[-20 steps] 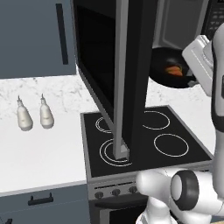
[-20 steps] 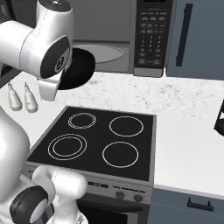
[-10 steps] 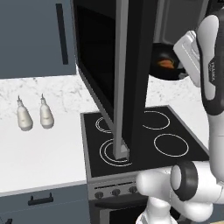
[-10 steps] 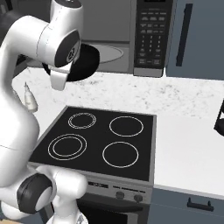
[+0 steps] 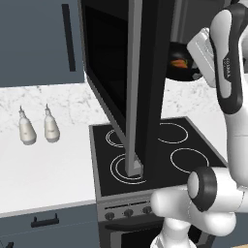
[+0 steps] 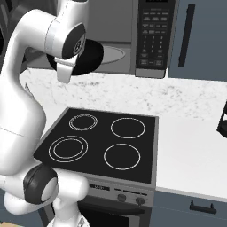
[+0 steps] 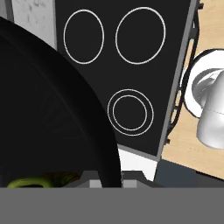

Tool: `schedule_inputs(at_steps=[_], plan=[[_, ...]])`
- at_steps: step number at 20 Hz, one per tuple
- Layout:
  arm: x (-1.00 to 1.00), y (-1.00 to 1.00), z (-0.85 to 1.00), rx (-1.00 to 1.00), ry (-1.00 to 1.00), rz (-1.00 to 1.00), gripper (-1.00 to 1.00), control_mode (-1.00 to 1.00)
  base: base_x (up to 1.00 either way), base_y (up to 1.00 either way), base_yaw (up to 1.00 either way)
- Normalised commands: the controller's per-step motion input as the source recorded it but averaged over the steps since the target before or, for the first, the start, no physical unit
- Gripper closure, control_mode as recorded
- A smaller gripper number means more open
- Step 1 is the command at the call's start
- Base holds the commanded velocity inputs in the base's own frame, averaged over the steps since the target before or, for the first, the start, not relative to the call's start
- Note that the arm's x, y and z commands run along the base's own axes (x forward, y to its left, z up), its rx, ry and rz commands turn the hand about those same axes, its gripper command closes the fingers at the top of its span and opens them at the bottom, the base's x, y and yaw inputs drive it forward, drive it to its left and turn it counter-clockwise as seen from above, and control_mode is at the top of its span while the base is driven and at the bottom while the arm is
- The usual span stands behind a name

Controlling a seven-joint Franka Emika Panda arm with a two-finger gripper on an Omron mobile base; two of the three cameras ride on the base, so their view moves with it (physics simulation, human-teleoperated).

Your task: Pick the bell pepper from the sink and place it in the bowl. Then pick the bowl and place it in the microwave. Then close the microwave door and press the start button.

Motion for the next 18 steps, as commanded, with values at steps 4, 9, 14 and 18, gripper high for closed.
schedule_inputs(at_steps=[4,9,14,18], plan=[[0.35,0.0,0.0,0.0,0.0,0.0,1.0,-1.0,0.0,0.0,0.0],[0.3,0.0,-0.03,0.0,-0.08,0.0,1.0,-1.0,0.0,0.0,0.0],[0.26,0.04,-0.02,0.0,-0.06,0.0,1.0,-1.0,0.0,0.0,0.0],[0.29,0.07,0.0,0.0,0.0,0.0,1.0,-1.0,0.0,0.0,0.0]])
